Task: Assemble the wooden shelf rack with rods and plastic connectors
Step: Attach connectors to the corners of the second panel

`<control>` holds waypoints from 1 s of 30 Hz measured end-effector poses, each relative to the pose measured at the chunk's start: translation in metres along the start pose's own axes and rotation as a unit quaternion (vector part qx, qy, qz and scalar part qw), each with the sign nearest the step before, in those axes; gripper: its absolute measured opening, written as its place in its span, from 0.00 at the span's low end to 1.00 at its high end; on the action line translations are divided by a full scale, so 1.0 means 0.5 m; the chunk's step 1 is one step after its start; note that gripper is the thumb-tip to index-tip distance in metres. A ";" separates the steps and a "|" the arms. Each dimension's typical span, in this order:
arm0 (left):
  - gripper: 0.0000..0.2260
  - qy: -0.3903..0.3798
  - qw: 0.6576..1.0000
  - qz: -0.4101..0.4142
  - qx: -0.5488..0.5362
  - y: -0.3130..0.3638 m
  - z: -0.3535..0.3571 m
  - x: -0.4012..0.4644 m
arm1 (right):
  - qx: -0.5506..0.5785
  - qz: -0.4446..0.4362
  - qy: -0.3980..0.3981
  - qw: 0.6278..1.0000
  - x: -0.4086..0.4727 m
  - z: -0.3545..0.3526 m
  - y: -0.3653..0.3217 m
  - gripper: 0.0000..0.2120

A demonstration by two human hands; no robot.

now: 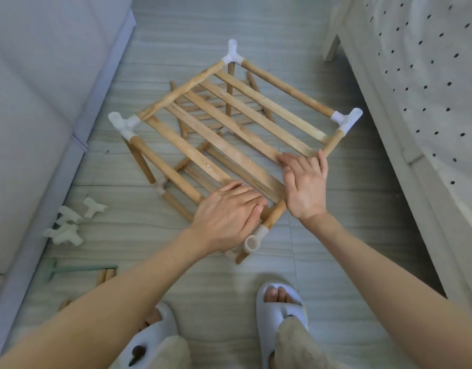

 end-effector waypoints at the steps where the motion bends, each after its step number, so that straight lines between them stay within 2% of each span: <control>1: 0.18 0.004 1.000 0.002 -0.002 -0.001 0.001 -0.001 | 0.002 -0.002 -0.001 1.000 0.000 -0.001 -0.001 0.26; 8: 0.17 0.004 1.000 -0.011 0.000 0.008 -0.008 -0.007 | -0.037 -0.002 -0.065 0.997 -0.005 -0.011 -0.003 0.23; 13: 0.22 -0.075 0.997 0.003 0.008 -0.024 -0.031 -0.037 | -0.121 -0.080 -0.168 0.975 -0.043 -0.042 -0.015 0.32; 15: 0.25 -0.097 0.994 -0.027 0.037 -0.056 -0.046 -0.062 | -0.142 -0.133 -0.194 0.961 -0.068 -0.059 -0.016 0.32; 17: 0.25 -0.088 0.989 -0.107 0.049 -0.096 -0.059 -0.092 | -0.150 -0.193 -0.193 0.950 -0.090 -0.079 -0.020 0.28; 19: 0.20 -0.045 0.976 -0.210 -0.014 -0.128 -0.078 -0.111 | -0.146 -0.249 -0.148 0.946 -0.098 -0.097 -0.027 0.20; 20: 0.17 0.003 0.962 -0.253 -0.098 -0.134 -0.089 -0.117 | -0.134 -0.269 -0.119 0.946 -0.098 -0.101 -0.031 0.16; 22: 0.15 0.092 0.901 -0.324 -0.274 -0.133 -0.113 -0.129 | -0.117 -0.278 -0.098 0.948 -0.097 -0.104 -0.047 0.15; 23: 0.15 0.091 0.881 -0.343 -0.312 -0.123 -0.121 -0.137 | -0.116 -0.272 -0.098 0.950 -0.098 -0.104 -0.056 0.14; 24: 0.16 0.062 0.894 -0.329 -0.297 -0.114 -0.124 -0.148 | -0.115 -0.262 -0.100 0.953 -0.100 -0.102 -0.063 0.13; 26: 0.17 0.003 0.956 -0.239 -0.169 -0.091 -0.108 -0.177 | -0.102 -0.246 -0.120 0.956 -0.103 -0.094 -0.071 0.12; 27: 0.15 0.006 0.972 -0.207 -0.110 -0.079 -0.099 -0.190 | -0.091 -0.243 -0.144 0.955 -0.103 -0.090 -0.071 0.13; 30: 0.13 0.029 0.972 -0.233 -0.024 -0.067 -0.093 -0.195 | -0.098 -0.247 -0.256 0.930 -0.092 -0.081 -0.061 0.18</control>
Point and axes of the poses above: each hand's wrist, its own x-axis towards the middle knuckle, its own z-axis out of the palm, y = z × x, the point moved 2 cm from there along x, towards the middle knuckle, and after that the axes turned 13 degrees about -x, right-handed, at the moved point
